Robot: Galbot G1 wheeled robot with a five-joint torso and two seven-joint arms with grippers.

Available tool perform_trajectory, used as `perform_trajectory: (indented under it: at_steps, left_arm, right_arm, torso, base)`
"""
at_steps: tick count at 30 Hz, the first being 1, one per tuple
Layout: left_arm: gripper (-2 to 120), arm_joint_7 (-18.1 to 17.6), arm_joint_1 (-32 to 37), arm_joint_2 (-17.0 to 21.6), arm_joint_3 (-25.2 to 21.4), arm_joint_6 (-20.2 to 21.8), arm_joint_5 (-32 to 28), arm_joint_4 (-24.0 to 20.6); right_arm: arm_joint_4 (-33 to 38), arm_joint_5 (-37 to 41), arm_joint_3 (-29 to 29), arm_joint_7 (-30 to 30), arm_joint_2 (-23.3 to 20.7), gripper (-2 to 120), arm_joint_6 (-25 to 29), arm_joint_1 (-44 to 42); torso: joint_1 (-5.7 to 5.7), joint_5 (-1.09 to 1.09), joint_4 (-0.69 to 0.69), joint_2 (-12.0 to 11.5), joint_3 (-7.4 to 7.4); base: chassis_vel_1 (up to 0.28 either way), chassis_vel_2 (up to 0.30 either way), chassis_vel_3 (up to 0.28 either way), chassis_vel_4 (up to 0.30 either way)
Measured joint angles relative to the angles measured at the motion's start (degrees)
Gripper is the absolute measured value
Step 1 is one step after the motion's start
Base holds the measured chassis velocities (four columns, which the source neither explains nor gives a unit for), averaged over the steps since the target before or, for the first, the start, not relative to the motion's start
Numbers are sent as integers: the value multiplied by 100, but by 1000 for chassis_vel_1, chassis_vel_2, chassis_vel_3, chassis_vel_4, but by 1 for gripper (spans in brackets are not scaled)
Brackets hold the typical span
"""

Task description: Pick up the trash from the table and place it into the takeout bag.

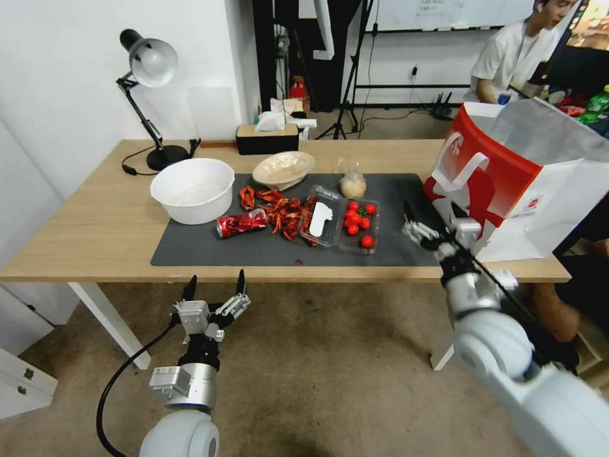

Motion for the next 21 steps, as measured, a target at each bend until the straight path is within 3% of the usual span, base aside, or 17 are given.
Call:
perform_trajectory:
  at_steps: [2, 7, 10, 19, 21]
  left_arm:
    - [100, 0, 12, -7, -40, 0, 1, 0]
    - [100, 0, 32, -17, -50, -5, 2, 0]
    - [100, 0, 55, -17, -77, -14, 2, 0]
    - [100, -20, 117, -3, -178, -83, -14, -5]
    - [100, -27, 126, -2, -206, -101, -21, -6]
  right_arm:
    - [-482, 416, -838, 270, 33, 100, -248, 983]
    - [-1000, 761, -1547, 536, 231, 100, -460, 1927]
    - [-1608, 1219, -2176, 874, 578, 100, -738, 2758]
    - [-2948, 1847, -2847, 1408, 1459, 100, -1312, 4145]
    - [-3325, 2066, -2956, 1655, 1695, 100, -1668, 4437]
  torso:
    - [0, 2, -3, 0, 0]
    - [0, 2, 0, 0, 0]
    - [0, 4, -2, -1, 0]
    - [1, -2, 1, 0, 0]
    - [1, 1, 0, 0, 0]
  base:
    - [0, 0, 0, 0]
    - [0, 0, 0, 0]
    - [0, 0, 0, 0]
    - [0, 0, 0, 0]
    - [0, 0, 0, 0]
